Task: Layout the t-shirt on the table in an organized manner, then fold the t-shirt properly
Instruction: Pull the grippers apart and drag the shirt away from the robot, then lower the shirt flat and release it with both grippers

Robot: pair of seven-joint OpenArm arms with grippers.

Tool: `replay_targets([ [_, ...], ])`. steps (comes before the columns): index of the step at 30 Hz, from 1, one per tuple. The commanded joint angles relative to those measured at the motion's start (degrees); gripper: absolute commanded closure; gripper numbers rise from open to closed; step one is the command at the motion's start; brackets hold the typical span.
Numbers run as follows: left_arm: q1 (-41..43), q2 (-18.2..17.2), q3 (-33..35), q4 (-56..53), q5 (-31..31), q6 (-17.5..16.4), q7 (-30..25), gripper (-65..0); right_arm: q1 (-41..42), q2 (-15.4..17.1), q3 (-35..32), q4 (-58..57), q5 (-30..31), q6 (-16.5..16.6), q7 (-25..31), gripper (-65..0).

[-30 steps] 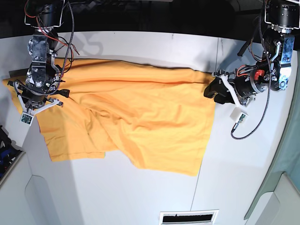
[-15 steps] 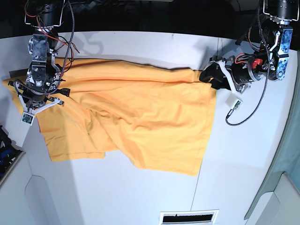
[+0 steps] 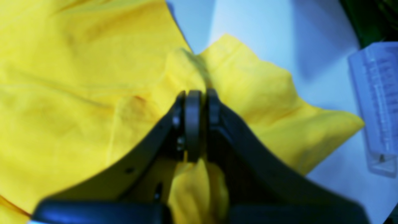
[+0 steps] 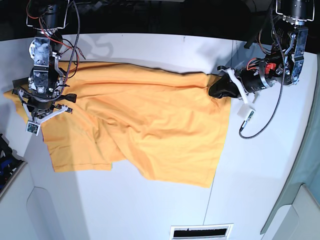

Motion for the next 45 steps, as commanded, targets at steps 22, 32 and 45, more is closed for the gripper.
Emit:
replay_targets([
  [22,15.19,-8.0,-1.44,21.2,-11.5,-1.11,6.49,0.0,-12.5,2.84,4.48,24.22,-2.99,-4.26,-4.57,0.0],
  [32,22.43,-8.0,-1.44,22.97,-5.68,-1.11,9.86,-5.5,-19.47,2.19,9.31,25.75,0.33,-7.23,-5.05,-4.5],
  [45,13.99,-7.98,-4.02,22.99,-5.81,-1.11,4.0,-21.5,-12.22,2.23,9.31,25.57,4.87,-4.94,-3.48,-31.5],
])
